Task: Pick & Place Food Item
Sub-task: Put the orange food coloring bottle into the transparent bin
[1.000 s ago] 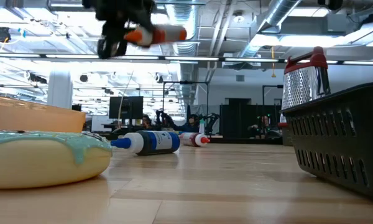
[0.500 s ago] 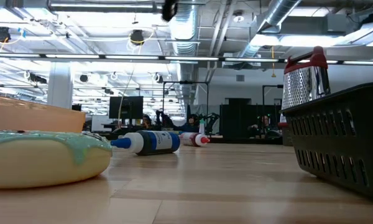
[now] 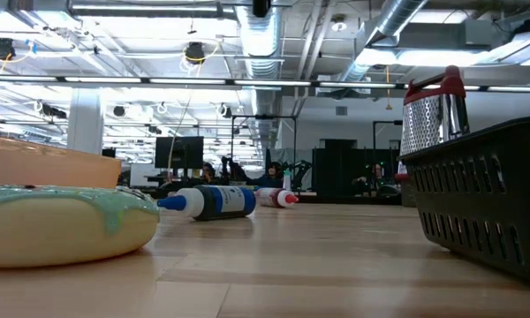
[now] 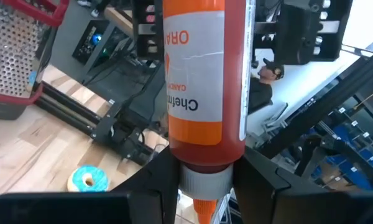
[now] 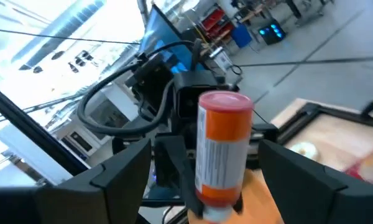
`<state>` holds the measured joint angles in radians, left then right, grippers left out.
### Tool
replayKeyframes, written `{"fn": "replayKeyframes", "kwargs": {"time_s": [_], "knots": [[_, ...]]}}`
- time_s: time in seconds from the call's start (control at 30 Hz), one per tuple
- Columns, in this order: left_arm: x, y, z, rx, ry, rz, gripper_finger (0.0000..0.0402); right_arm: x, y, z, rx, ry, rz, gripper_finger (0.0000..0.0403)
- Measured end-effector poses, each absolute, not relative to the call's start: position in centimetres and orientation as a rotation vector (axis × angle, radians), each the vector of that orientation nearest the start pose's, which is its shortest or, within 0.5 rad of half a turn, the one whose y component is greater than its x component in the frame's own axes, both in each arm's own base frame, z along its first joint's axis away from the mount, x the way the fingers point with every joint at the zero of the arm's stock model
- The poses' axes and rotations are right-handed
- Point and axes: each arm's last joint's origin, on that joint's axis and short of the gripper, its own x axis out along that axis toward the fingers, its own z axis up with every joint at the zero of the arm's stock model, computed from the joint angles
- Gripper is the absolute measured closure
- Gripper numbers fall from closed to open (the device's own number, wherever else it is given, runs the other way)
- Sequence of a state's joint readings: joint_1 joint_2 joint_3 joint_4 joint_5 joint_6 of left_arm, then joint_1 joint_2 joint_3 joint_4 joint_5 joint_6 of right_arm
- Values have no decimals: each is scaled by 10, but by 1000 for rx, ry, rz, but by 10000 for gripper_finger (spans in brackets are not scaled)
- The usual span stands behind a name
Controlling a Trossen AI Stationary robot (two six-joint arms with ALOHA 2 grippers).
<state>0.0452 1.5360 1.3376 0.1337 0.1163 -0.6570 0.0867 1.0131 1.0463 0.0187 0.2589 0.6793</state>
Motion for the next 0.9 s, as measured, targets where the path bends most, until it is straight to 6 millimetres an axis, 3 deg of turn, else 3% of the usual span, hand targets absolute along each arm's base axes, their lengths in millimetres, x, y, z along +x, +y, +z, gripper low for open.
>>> {"fn": "replayKeyframes", "kwargs": {"time_s": [0.43,0.73,0.9], "knots": [[359,13,374,-666,62,-55,288,263,-1,385,660,-136,-88,116],[359,13,374,-665,62,-55,288,264,-5,385,659,-138,-93,122],[359,13,374,-663,62,-55,288,264,-5,385,659,-135,-91,168]]}}
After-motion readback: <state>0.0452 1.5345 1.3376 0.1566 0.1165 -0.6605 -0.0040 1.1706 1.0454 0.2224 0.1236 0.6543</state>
